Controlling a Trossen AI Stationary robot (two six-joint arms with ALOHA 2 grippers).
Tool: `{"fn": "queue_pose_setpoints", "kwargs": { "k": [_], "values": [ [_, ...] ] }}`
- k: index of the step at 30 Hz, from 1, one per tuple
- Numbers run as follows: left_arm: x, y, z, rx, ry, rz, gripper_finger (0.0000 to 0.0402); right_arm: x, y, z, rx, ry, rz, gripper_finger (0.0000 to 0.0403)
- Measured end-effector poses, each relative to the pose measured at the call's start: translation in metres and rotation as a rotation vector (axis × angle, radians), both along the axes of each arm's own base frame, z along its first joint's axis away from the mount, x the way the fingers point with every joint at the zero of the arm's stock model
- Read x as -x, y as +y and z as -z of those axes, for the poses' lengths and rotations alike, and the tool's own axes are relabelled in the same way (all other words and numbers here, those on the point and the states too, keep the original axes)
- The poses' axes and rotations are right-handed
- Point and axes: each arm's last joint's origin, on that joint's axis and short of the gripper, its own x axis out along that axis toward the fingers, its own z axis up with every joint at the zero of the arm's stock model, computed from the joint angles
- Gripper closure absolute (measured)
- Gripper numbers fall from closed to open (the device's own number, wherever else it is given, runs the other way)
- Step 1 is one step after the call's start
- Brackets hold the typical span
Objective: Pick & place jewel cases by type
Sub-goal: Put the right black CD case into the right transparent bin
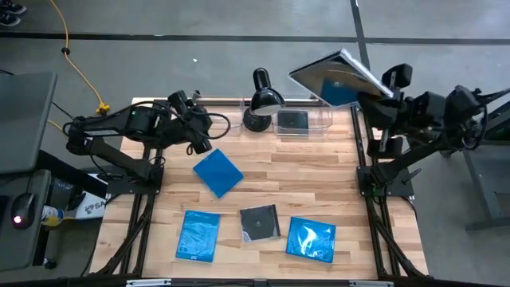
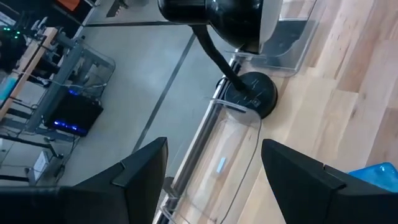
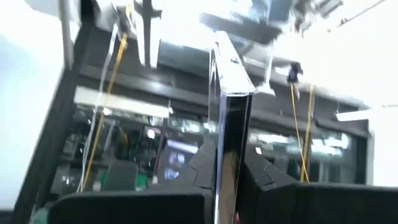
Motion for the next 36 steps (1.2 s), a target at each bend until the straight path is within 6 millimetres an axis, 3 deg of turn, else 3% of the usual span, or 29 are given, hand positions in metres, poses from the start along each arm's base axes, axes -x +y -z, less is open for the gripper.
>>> {"fn": "queue_pose_setpoints", "kwargs": {
  "k": [10,22,27,36],
  "values": [
    [0.007,0.001,-0.002,-0.014,0.018,0.007,0.0147,-0.021,-0.004,-0.048,0.136,-0.150,-0.066,0.0391],
    [0.023,0.002,-0.006,-0.028,0.030,-0.003,0.0147,-0.069,-0.019,-0.066,0.228,-0.172,-0.221,0.0391],
    [0.027,0.003,-0.006,-0.030,0.051,-0.004,0.0147,-0.084,-0.029,-0.061,0.290,-0.100,-0.438,0.0391],
    [0.030,0.003,-0.007,-0.029,0.043,-0.003,0.0147,-0.094,-0.046,-0.050,0.386,0.075,-1.034,0.0391]
  ]
}}
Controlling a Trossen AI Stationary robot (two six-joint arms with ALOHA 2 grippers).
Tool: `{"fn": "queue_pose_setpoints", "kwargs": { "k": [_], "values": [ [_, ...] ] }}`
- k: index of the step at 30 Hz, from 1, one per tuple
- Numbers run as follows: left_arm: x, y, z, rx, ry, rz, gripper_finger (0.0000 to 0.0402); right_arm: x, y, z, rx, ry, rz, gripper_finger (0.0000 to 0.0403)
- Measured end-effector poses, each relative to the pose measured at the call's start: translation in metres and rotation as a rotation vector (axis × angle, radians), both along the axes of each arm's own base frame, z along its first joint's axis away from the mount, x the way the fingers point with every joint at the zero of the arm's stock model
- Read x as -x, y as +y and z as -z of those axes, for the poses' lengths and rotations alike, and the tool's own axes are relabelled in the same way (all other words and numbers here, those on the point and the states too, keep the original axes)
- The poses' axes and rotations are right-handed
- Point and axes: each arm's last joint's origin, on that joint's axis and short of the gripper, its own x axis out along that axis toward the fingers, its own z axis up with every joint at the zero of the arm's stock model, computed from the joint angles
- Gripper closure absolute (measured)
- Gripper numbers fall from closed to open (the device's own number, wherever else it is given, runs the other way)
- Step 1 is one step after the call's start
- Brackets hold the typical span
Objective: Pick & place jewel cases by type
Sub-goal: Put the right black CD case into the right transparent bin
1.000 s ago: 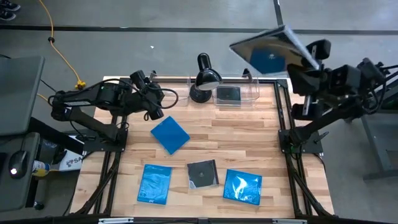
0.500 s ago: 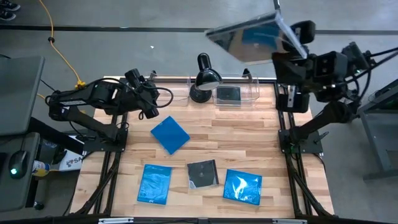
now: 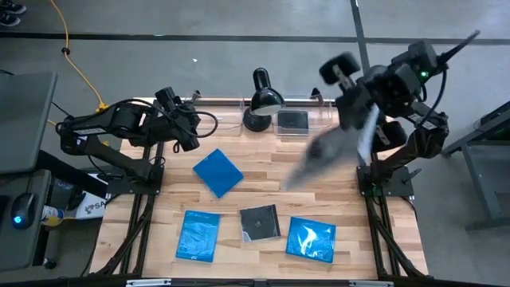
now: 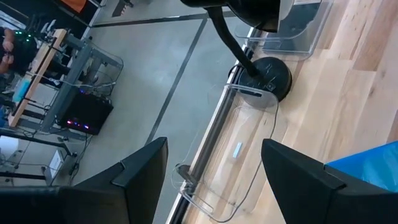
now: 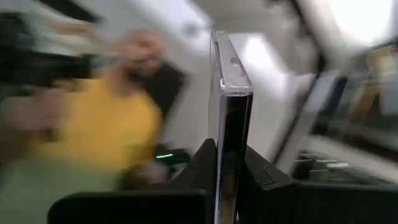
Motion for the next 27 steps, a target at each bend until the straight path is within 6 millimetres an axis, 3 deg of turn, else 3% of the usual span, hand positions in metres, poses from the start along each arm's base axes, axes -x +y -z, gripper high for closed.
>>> {"fn": "queue_pose_setpoints", "kwargs": {
  "k": [7,20,27],
  "values": [
    [0.000,0.000,0.000,-0.001,0.000,-0.001,0.0147,-0.005,-0.002,0.008,0.141,0.150,-0.237,0.0386],
    [0.000,0.000,0.000,-0.007,-0.001,-0.006,0.0147,-0.006,-0.002,0.013,0.205,0.232,-0.330,0.0389],
    [0.000,0.000,0.000,-0.007,0.000,-0.006,0.0147,-0.012,-0.010,0.017,0.103,0.333,-0.255,0.0391]
  ]
}}
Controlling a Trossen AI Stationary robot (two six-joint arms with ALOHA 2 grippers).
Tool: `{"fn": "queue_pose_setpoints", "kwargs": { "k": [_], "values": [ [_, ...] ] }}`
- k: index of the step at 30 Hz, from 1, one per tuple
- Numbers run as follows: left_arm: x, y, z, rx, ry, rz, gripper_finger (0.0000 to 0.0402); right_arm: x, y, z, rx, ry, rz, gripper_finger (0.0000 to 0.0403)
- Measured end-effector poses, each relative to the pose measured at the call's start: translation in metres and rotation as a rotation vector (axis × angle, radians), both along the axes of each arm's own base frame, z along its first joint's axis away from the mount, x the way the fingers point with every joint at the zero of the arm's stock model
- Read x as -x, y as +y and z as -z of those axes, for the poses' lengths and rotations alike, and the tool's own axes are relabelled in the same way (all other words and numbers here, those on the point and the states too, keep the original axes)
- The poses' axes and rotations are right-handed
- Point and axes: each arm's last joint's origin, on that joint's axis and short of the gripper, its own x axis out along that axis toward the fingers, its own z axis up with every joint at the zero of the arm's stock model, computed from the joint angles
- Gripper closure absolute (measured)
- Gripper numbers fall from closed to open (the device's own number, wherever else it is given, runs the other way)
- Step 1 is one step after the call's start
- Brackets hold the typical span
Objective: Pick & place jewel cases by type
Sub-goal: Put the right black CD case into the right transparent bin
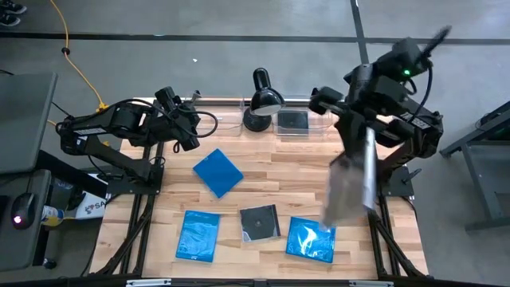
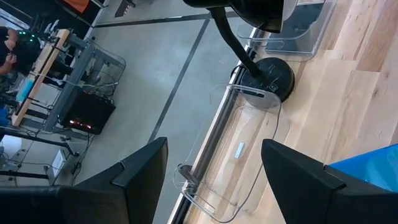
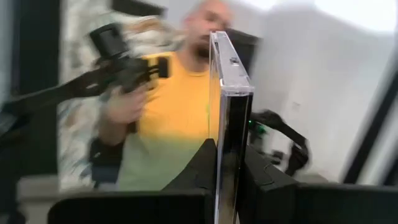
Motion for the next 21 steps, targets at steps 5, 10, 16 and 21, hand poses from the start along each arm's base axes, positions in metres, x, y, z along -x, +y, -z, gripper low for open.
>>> {"fn": "queue_pose_setpoints", "kwargs": {
  "k": [5,10,16,21],
  "values": [
    [0.000,0.000,0.000,0.000,0.000,0.000,0.0147,-0.013,-0.017,0.017,-0.103,0.193,0.226,0.0392],
    [0.002,0.000,0.001,0.000,0.014,-0.008,0.0147,-0.019,-0.041,0.038,-0.186,0.381,0.591,0.0390],
    [0.002,0.000,0.001,0.003,0.005,-0.025,0.0147,-0.009,-0.073,0.046,-0.288,0.487,0.995,0.0393],
    [0.002,0.000,0.001,0.004,0.002,-0.027,0.0147,0.007,-0.096,0.058,-0.332,0.611,1.306,0.0392]
  ]
}}
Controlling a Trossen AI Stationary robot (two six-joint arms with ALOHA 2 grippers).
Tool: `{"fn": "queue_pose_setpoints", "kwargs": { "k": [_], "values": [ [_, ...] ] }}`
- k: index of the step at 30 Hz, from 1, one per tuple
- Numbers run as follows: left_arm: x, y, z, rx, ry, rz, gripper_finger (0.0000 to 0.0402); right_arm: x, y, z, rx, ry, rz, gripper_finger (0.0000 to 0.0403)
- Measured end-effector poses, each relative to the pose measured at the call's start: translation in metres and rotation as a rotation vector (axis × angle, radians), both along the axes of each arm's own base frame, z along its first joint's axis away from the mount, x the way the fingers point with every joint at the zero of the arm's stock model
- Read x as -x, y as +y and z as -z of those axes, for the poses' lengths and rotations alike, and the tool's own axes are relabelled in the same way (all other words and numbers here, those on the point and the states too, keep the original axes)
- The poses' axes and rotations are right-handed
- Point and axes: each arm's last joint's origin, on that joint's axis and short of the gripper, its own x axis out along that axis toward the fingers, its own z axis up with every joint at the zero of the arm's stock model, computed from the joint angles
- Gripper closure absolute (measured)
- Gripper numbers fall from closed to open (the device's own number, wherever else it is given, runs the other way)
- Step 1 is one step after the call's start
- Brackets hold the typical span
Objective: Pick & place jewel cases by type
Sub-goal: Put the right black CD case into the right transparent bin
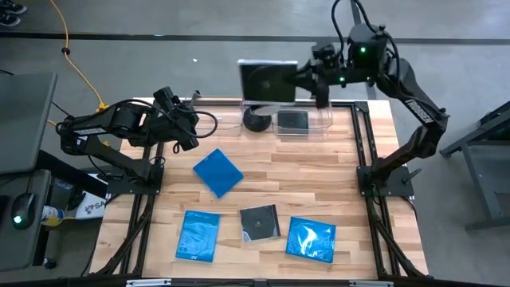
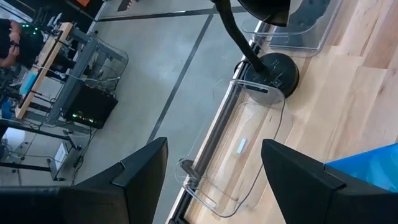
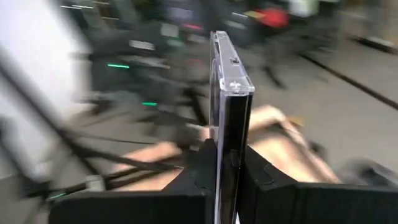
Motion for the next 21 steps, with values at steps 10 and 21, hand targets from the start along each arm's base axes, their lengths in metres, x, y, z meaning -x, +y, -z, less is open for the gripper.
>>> {"fn": "queue_pose_setpoints", "kwargs": {
  "k": [10,21],
  "values": [
    [0.000,0.000,0.000,0.011,-0.015,-0.009,0.0147,0.044,-0.033,0.028,-0.016,0.388,0.594,0.0391],
    [-0.001,0.000,0.000,0.019,-0.036,-0.023,0.0147,0.057,-0.062,0.075,-0.142,0.644,0.735,0.0393]
  ]
}}
